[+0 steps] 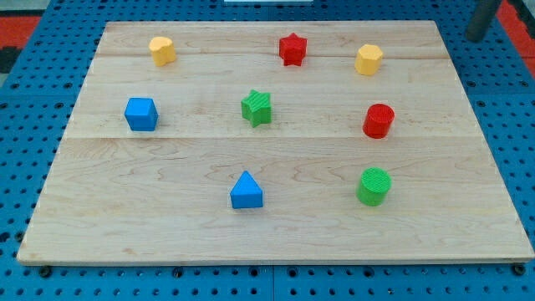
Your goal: Push the hexagon into the red star
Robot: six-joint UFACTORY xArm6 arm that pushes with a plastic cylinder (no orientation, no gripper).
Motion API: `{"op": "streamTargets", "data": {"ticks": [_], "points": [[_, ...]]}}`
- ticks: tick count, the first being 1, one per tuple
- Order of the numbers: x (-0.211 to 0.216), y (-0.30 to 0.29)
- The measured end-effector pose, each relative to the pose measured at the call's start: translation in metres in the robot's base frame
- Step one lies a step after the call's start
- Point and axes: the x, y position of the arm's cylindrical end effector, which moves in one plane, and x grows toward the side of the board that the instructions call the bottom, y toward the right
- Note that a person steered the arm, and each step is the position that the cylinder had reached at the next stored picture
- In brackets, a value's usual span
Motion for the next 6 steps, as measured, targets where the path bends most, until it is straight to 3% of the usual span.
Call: {"op": "streamTargets", "data": {"ticks": [1,3,4,6], "points": [[0.018,-0.095],[0.014,-0.242],[0.009,-0.265],[-0.005,-0.257]]}}
